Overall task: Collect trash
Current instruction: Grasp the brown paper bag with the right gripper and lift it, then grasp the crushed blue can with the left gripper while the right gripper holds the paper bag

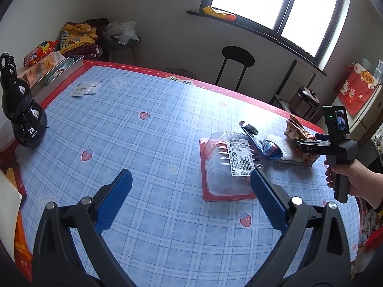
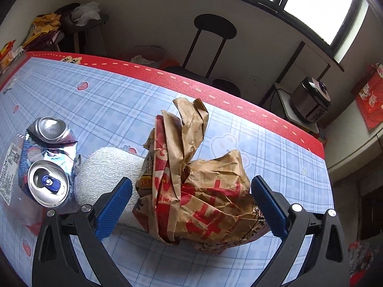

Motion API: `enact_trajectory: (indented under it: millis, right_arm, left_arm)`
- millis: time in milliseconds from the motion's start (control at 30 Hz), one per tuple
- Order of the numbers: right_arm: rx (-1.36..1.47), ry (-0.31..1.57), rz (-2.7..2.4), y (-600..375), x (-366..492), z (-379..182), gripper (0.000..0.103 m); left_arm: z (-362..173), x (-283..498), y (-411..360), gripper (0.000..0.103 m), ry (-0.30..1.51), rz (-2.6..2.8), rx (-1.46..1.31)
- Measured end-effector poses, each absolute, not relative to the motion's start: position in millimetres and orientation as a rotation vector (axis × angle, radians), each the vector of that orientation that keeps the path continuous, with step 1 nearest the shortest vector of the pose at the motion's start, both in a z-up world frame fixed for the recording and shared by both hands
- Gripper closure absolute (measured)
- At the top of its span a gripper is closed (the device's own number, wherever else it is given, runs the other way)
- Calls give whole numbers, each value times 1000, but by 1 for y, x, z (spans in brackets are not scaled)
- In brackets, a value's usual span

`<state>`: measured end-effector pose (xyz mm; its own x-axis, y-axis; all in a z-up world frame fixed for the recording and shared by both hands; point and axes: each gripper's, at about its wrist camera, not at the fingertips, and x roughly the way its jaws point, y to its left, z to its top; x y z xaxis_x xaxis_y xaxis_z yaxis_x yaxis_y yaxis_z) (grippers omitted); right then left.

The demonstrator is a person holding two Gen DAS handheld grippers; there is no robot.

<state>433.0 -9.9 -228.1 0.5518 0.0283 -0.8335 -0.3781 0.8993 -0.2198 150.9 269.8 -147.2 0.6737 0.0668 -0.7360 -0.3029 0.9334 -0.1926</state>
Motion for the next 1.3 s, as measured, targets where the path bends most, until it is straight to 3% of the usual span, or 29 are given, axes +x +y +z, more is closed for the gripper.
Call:
enact_trajectory:
  millis: [400,767,1300]
  right_arm:
    - [-412,900,317,-21,406,-214,13]
    - [-295,825,403,-55,357,-171,13]
    - [-237,817,409,-90,313,-160,13]
  left_arm:
    - [-151,149,269,6,815,215,-324]
    - [-145,147,254,6,812,186,-314]
    - [-144,152,227,6,816,113,-313]
